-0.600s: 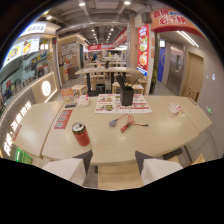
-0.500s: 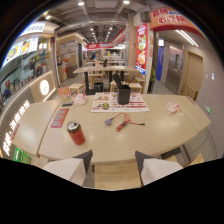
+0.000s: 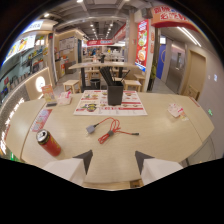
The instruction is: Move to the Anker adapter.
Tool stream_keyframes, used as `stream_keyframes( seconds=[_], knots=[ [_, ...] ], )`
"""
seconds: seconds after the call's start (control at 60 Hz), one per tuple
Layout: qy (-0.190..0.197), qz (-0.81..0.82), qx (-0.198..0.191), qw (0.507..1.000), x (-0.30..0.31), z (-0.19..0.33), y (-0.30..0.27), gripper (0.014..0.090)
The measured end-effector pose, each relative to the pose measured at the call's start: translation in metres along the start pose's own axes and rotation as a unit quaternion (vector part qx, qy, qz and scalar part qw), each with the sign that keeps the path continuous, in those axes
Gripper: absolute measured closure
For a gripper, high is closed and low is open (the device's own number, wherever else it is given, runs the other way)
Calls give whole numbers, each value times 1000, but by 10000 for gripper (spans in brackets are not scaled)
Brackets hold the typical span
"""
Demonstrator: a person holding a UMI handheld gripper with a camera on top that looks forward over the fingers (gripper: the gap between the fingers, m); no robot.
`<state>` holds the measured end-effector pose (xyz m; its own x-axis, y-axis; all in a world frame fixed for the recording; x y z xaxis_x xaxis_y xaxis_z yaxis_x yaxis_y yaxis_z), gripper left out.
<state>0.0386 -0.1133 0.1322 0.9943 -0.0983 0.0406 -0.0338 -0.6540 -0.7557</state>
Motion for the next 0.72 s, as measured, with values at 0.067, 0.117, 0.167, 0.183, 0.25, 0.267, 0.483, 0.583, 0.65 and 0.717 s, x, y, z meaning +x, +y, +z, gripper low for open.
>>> stream_keyframes(
  seconds=[0.067, 0.117, 0.167, 0.183, 0.25, 0.267, 0.483, 0.583, 0.65, 0.717],
  knots=[
    [-5, -5, -1, 1000, 3, 25, -9, 200],
    [-4, -6, -1, 1000, 6, 42, -15, 203],
    [-7, -7, 1, 1000, 5, 58, -23, 203],
    [-7, -8, 0, 1000, 6, 64, -25, 202],
    [-12, -9, 0, 1000, 4, 85, -33, 202],
    [-13, -9, 0, 1000, 4, 89, -35, 201],
    [-26, -11, -5, 1000, -1, 126, -49, 200],
    [-29, -10, -6, 1000, -1, 128, -51, 203],
    [-31, -8, -8, 999, -1, 128, -51, 201],
    [-32, -5, -10, 999, -2, 128, -50, 199]
  ],
)
